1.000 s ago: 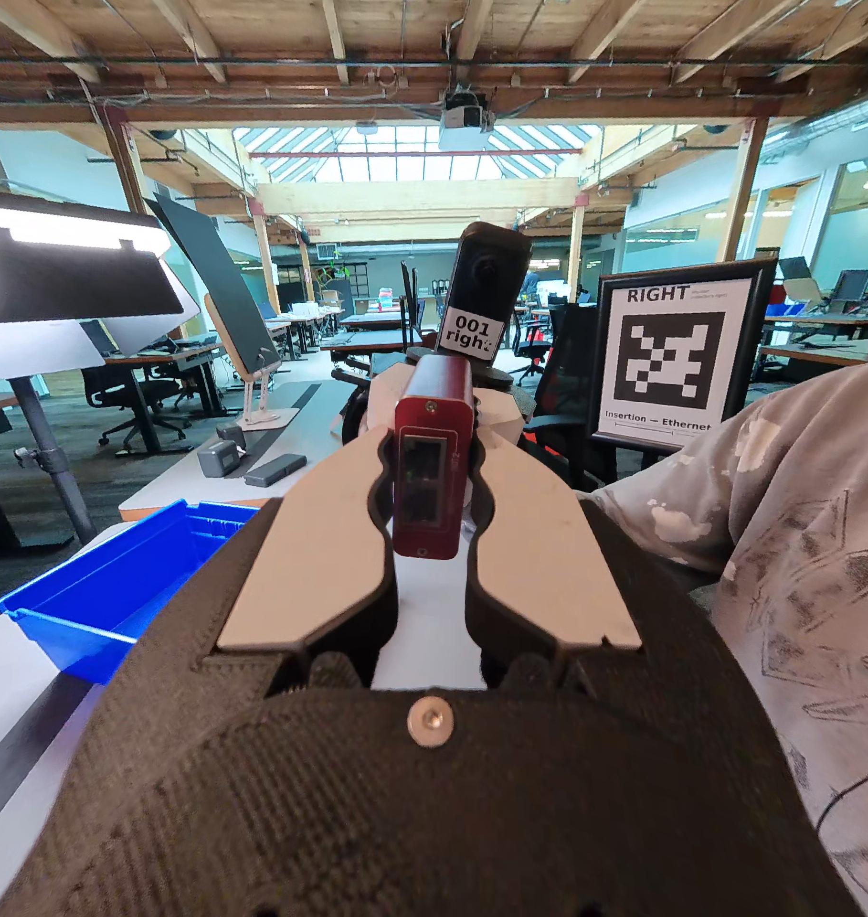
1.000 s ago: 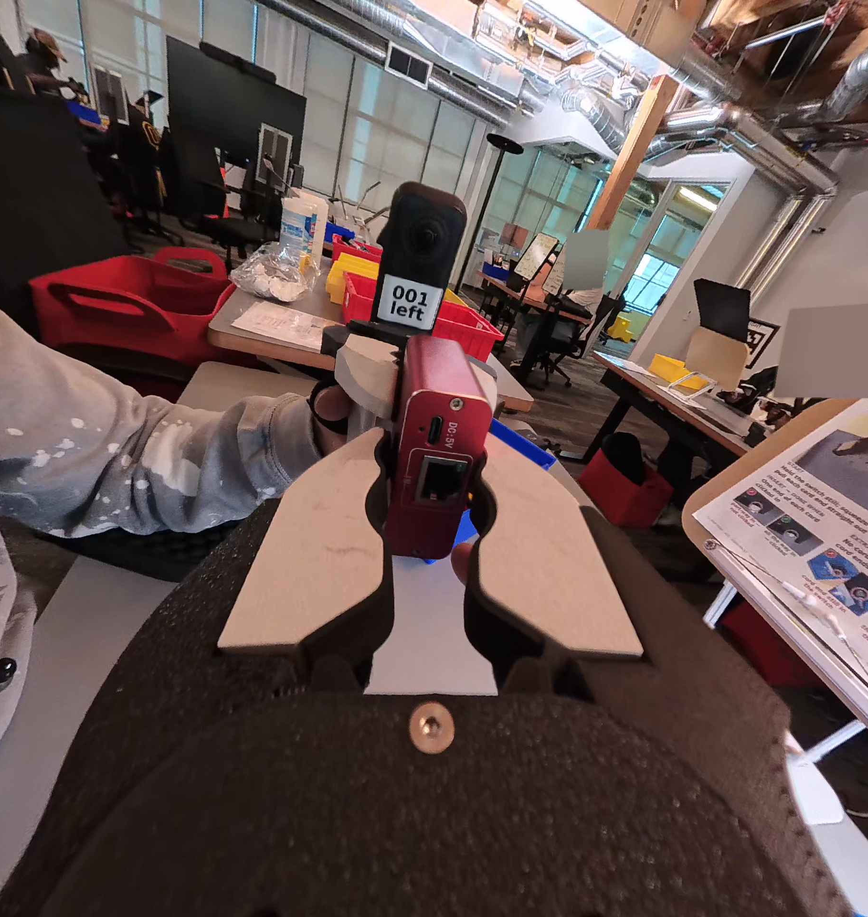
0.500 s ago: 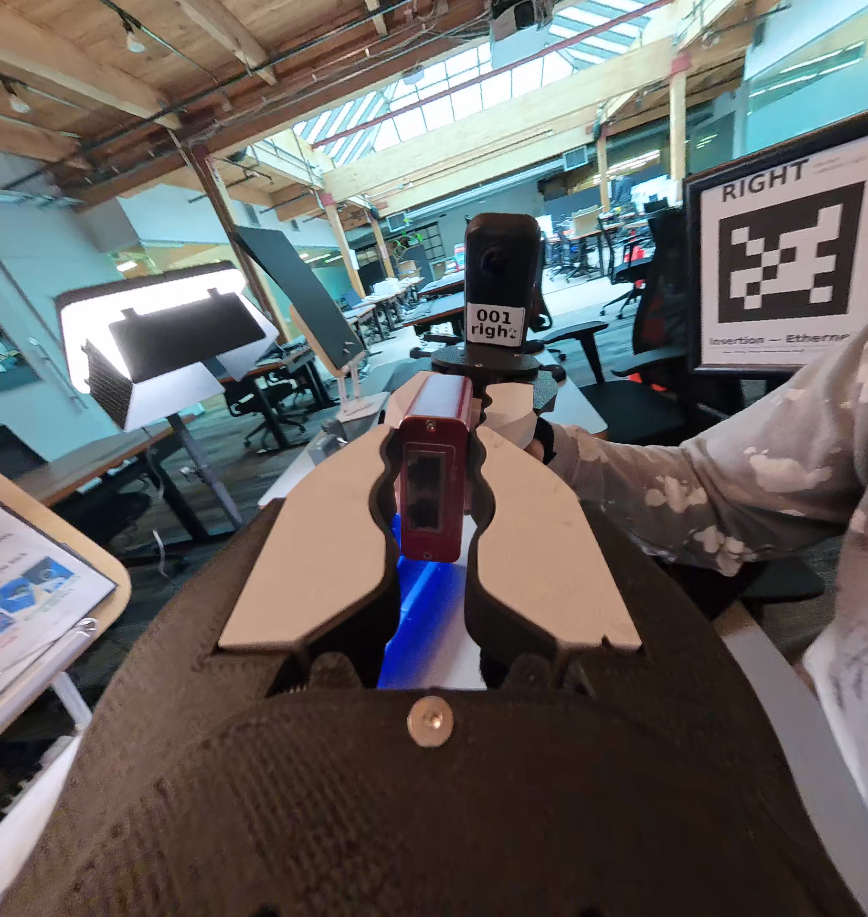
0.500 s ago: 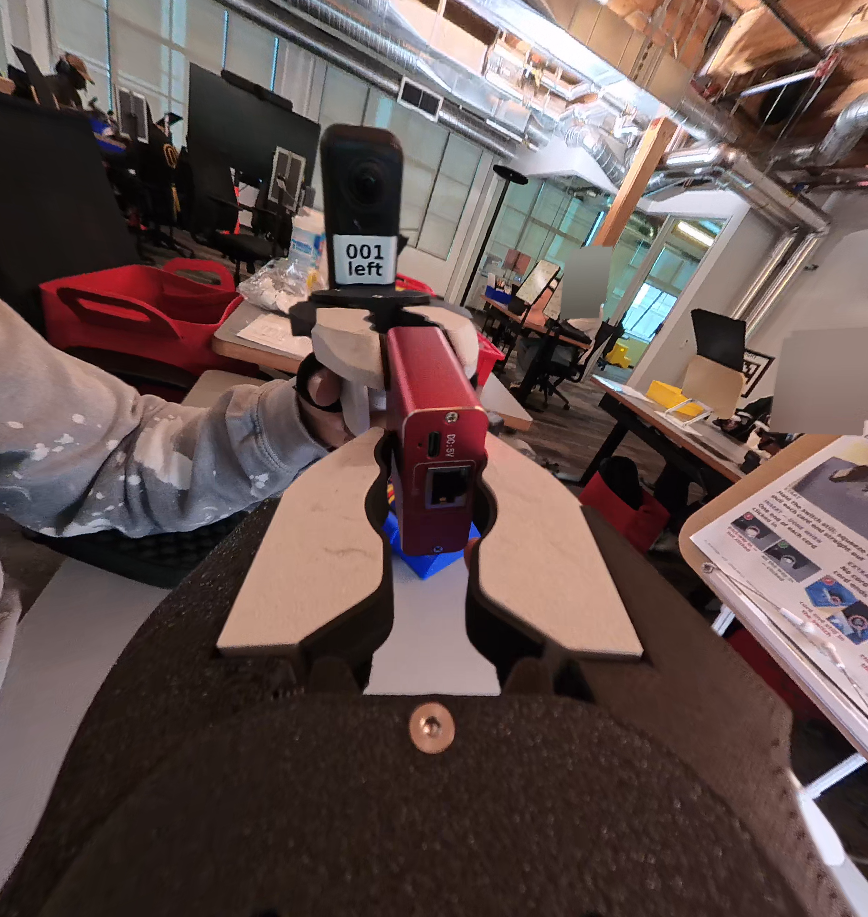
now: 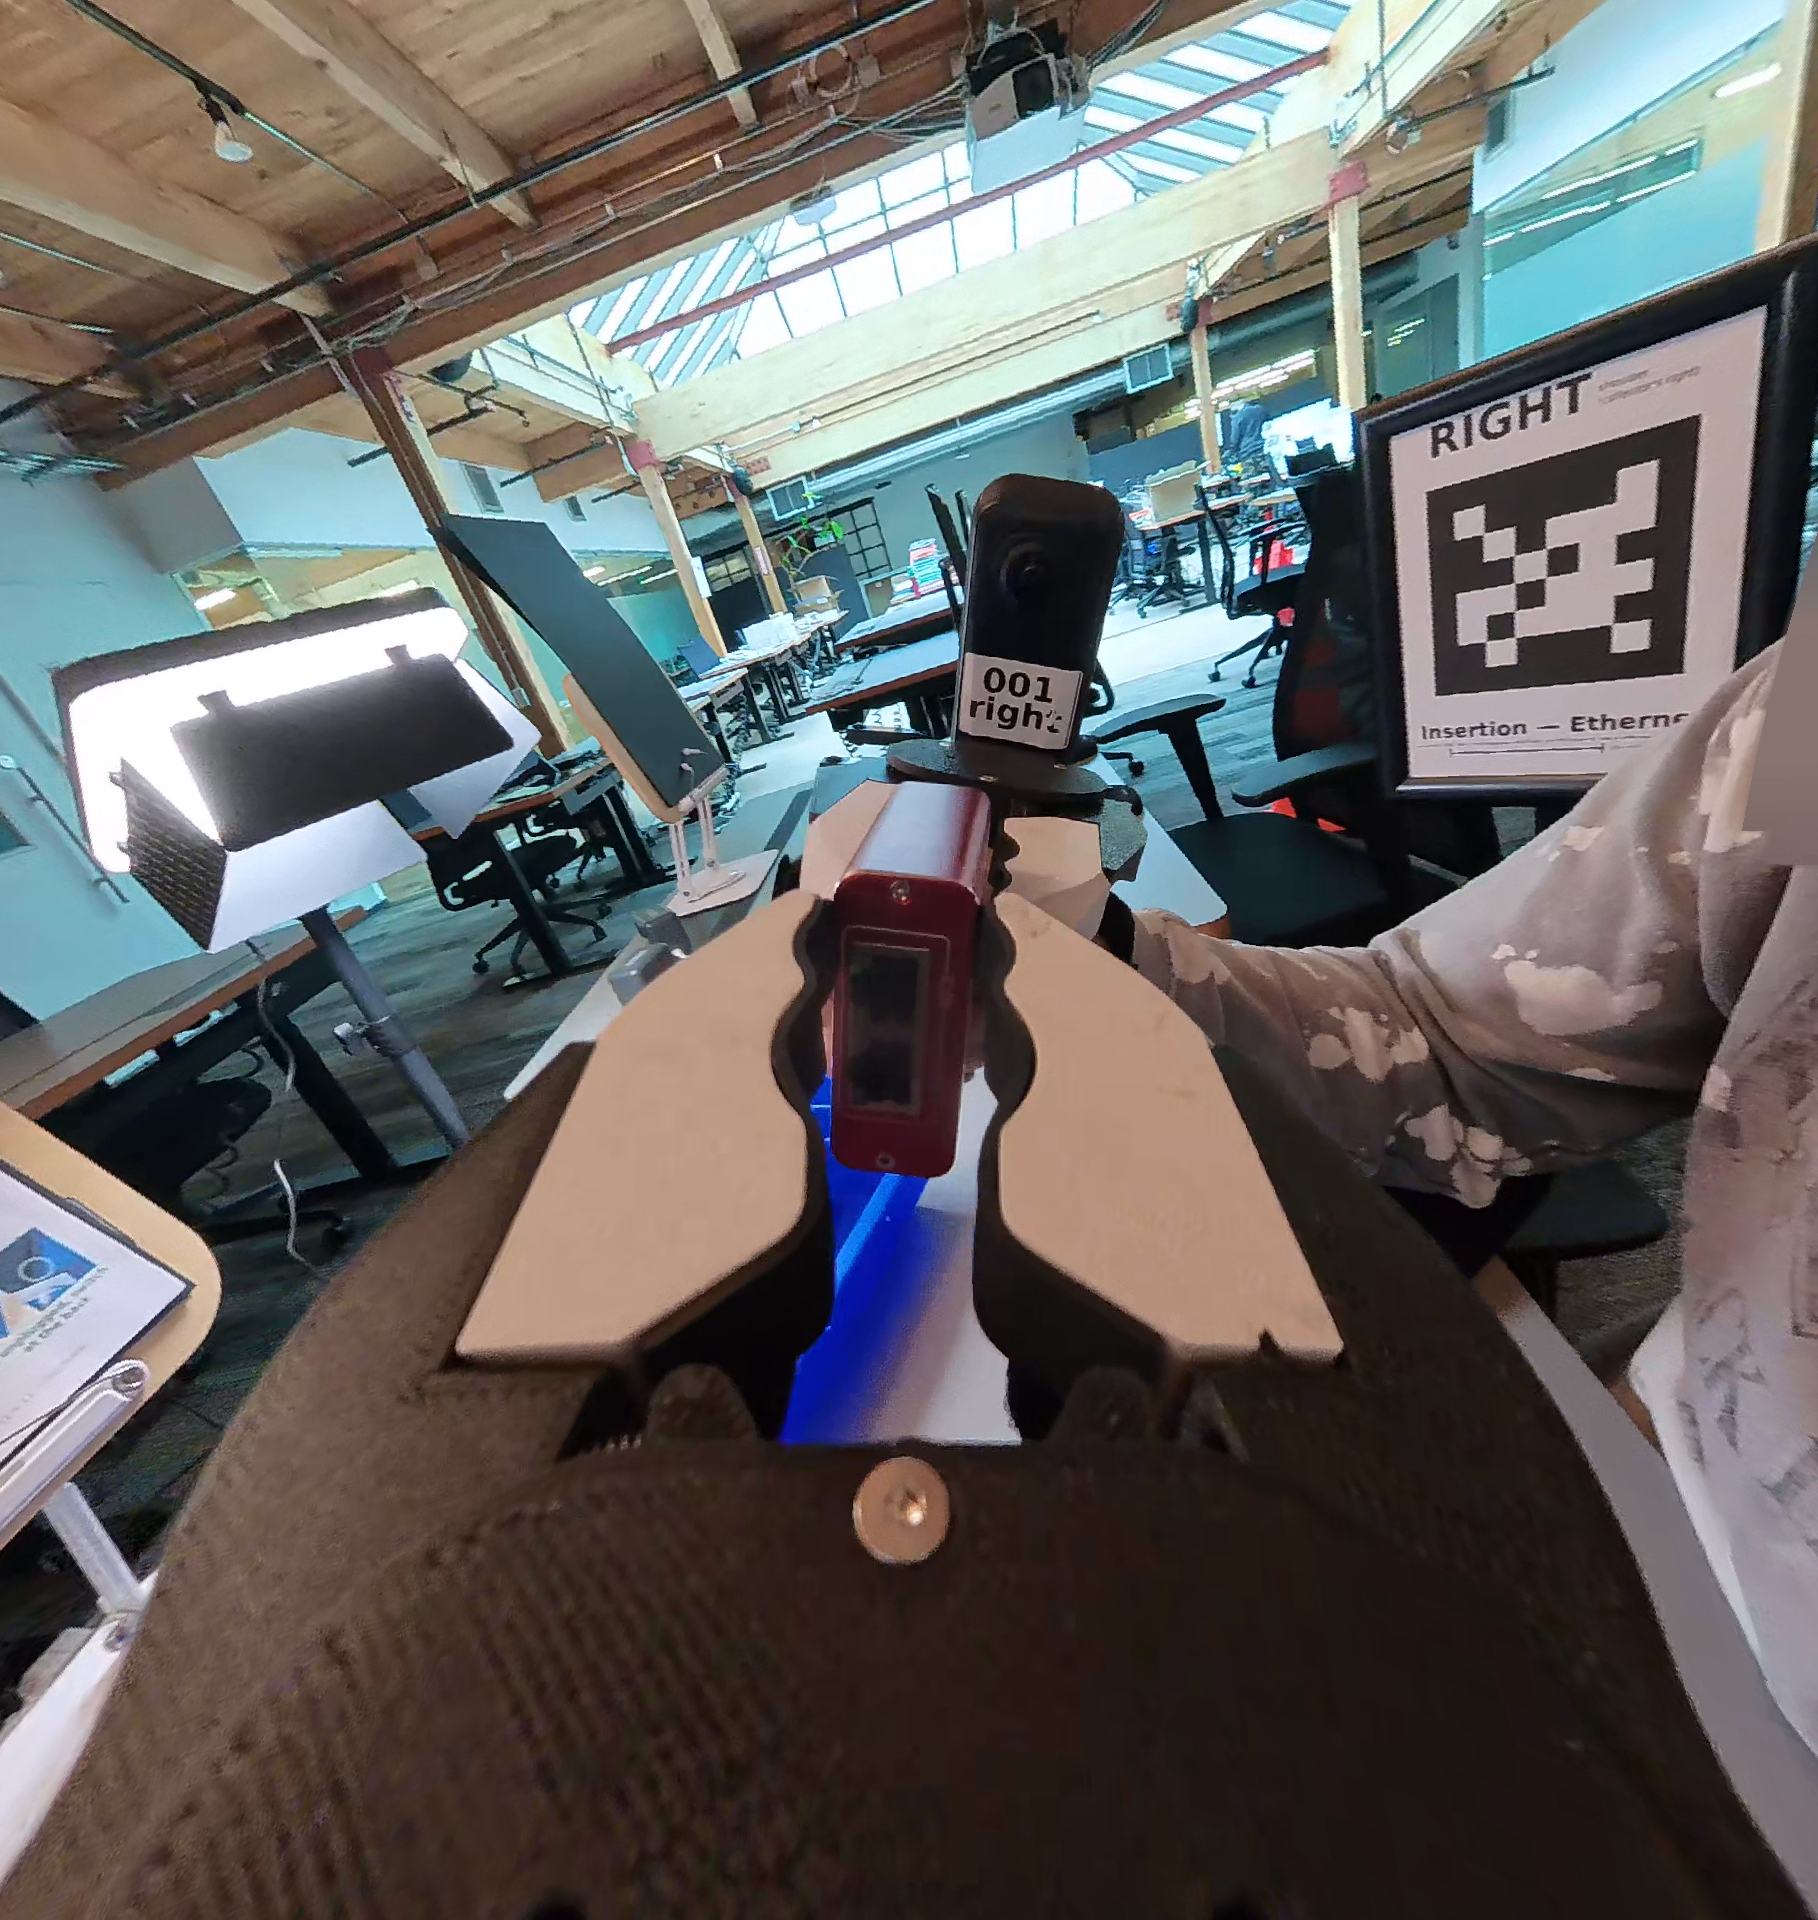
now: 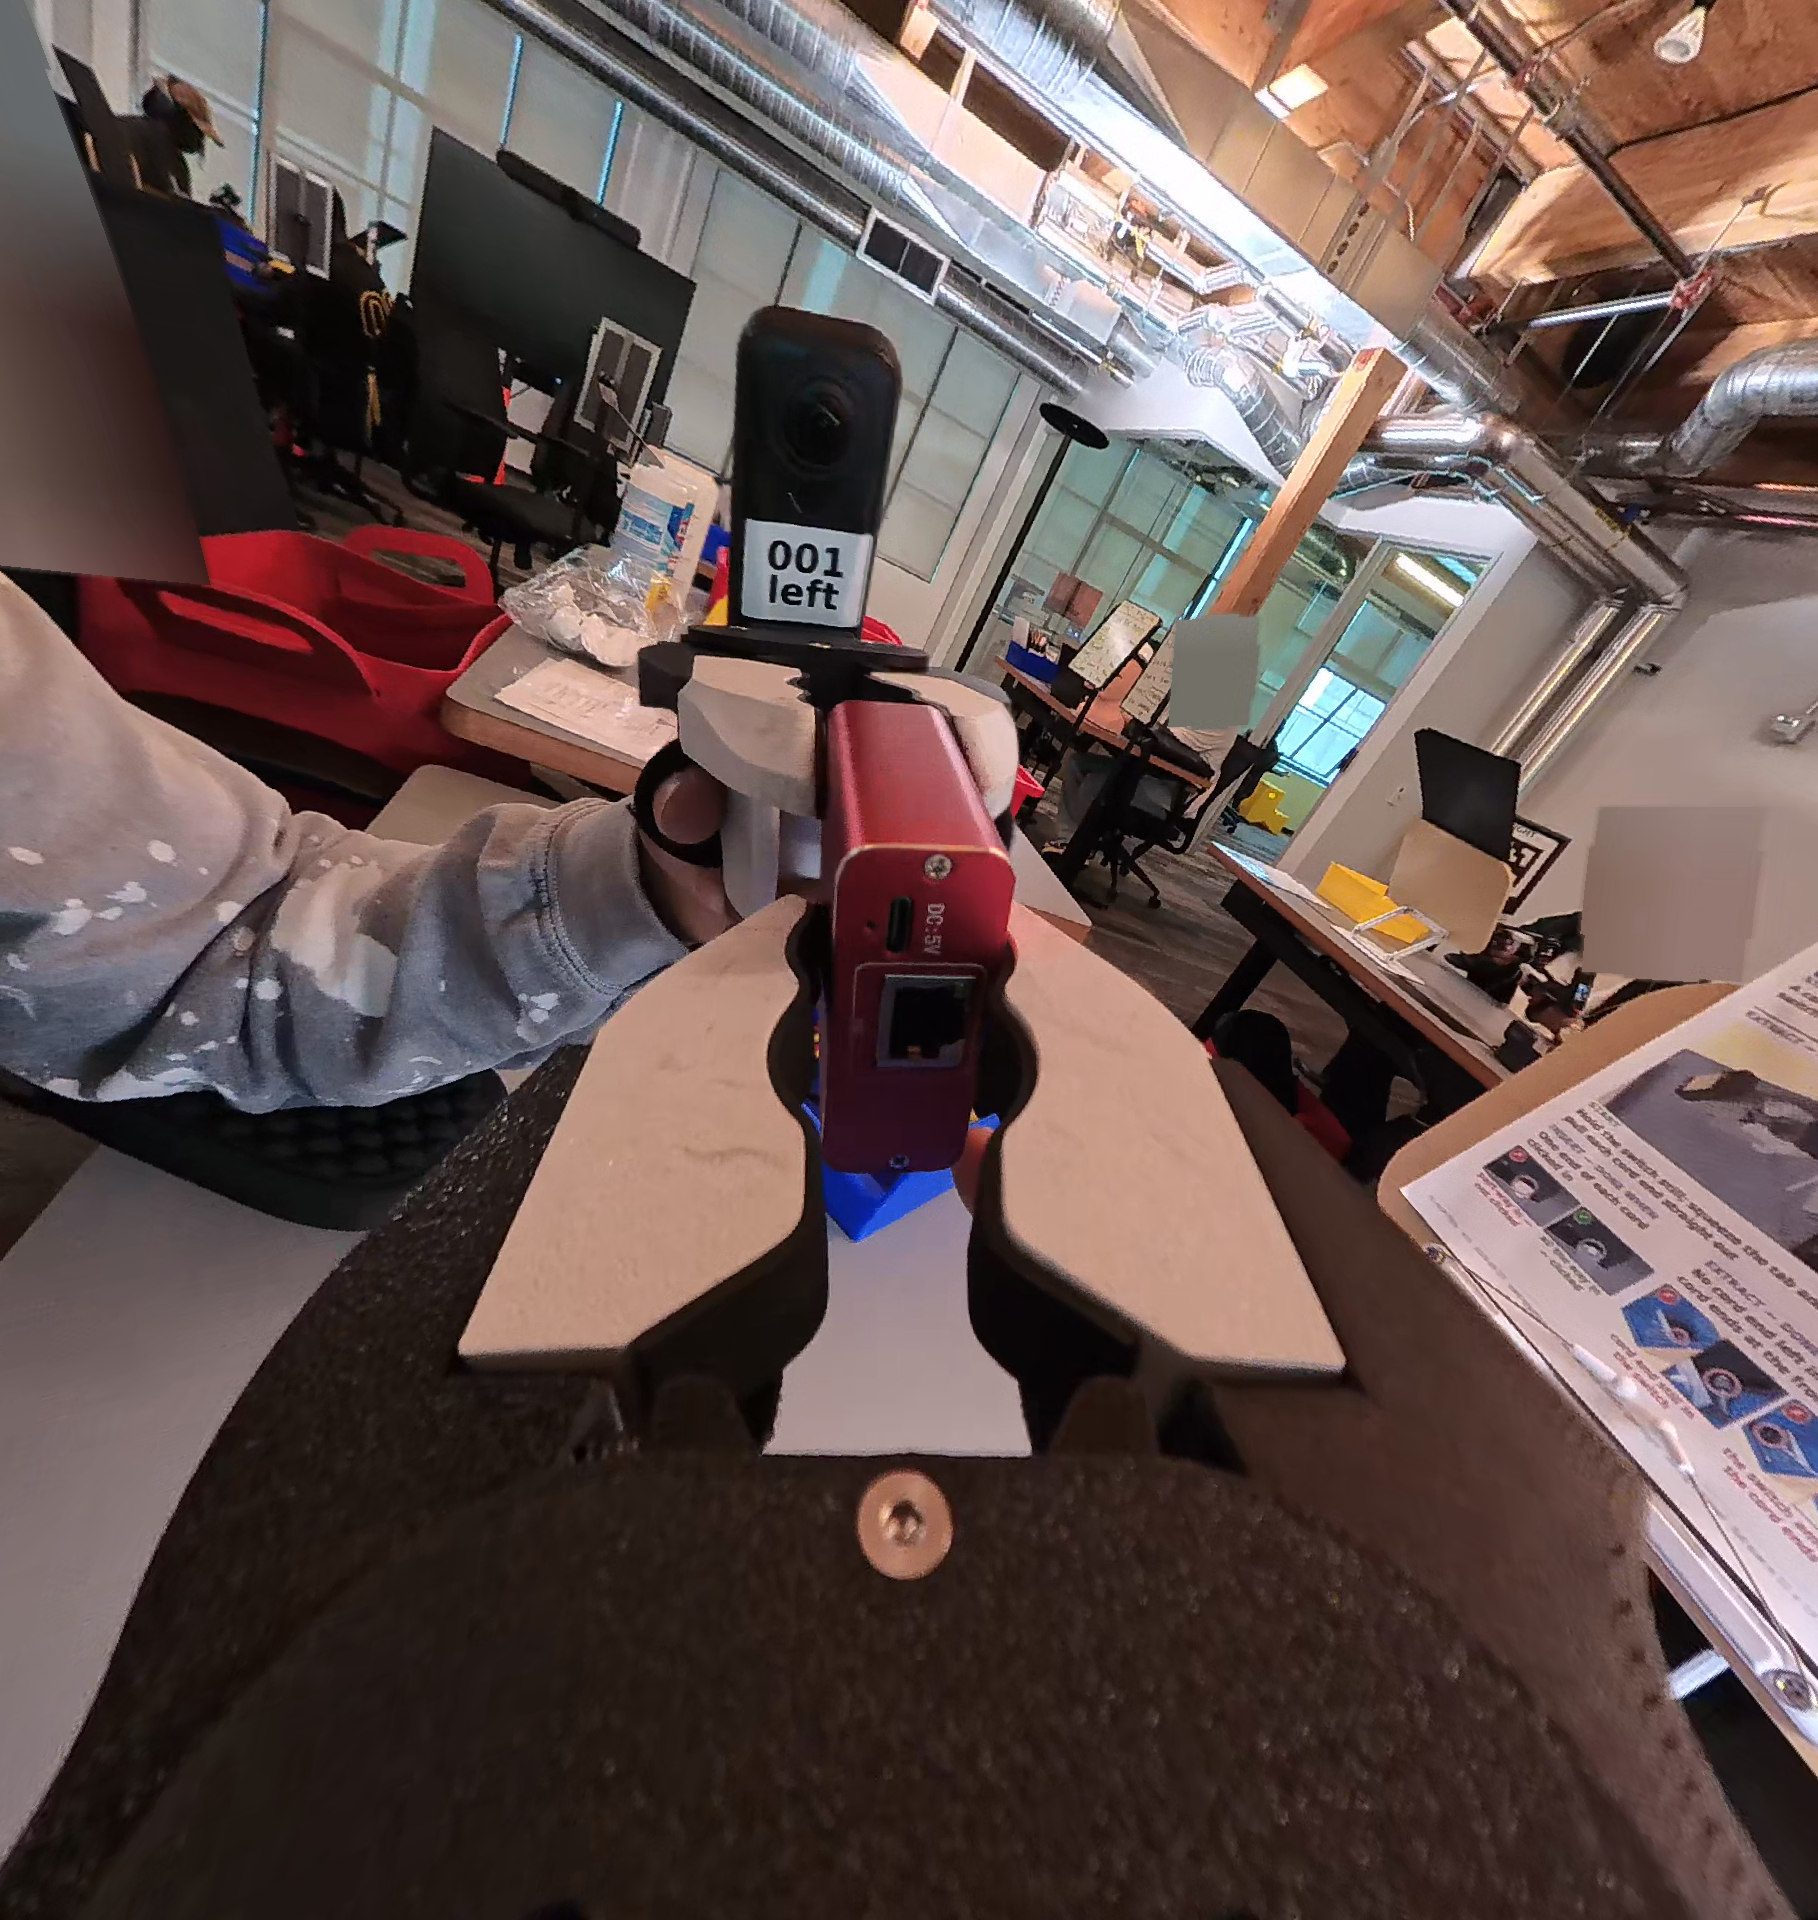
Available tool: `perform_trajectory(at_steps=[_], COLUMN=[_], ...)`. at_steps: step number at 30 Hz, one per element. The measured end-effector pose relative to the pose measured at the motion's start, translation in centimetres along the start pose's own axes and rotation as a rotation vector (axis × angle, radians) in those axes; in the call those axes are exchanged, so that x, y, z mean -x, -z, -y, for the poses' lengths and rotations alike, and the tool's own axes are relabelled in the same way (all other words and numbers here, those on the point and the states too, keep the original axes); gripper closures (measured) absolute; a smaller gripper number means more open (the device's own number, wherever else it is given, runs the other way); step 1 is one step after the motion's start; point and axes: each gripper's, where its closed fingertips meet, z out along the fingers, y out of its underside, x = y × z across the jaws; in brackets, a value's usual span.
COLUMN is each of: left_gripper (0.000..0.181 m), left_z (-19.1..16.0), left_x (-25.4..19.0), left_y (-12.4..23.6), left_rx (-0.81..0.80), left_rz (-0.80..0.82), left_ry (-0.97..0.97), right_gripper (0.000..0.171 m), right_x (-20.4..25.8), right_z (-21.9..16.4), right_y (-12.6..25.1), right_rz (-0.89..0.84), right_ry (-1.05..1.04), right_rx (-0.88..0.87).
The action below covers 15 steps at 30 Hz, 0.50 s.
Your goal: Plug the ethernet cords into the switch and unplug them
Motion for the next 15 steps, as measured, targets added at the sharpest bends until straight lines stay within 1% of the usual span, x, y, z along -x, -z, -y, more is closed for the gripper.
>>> perform_trajectory(at_steps=[1,5,8,11,15], left_gripper=[0.154,0.147,0.144,0.145,0.145], left_z=[0.1,1.4,1.8,0.8,-3.0], left_x=[0.0,0.7,2.4,5.9,11.0], left_y=[0.1,1.6,4.2,8.2,15.3], left_rx=[0.001,-0.018,0.032,0.148,0.408], left_rz=[-0.003,0.027,0.117,0.312,0.598], left_ry=[0.008,0.032,0.035,0.042,0.065], right_gripper=[0.144,0.144,0.144,0.144,0.144], right_x=[0.0,-0.4,-1.3,-2.5,-4.5], right_z=[0.1,0.3,0.6,0.5,0.1], right_y=[0.0,0.6,1.4,2.4,3.8], right_rz=[-0.001,-0.023,-0.054,-0.099,-0.170], right_ry=[0.002,0.009,0.003,-0.011,-0.032], right_rx=[0.000,0.001,-0.008,-0.008,0.005])
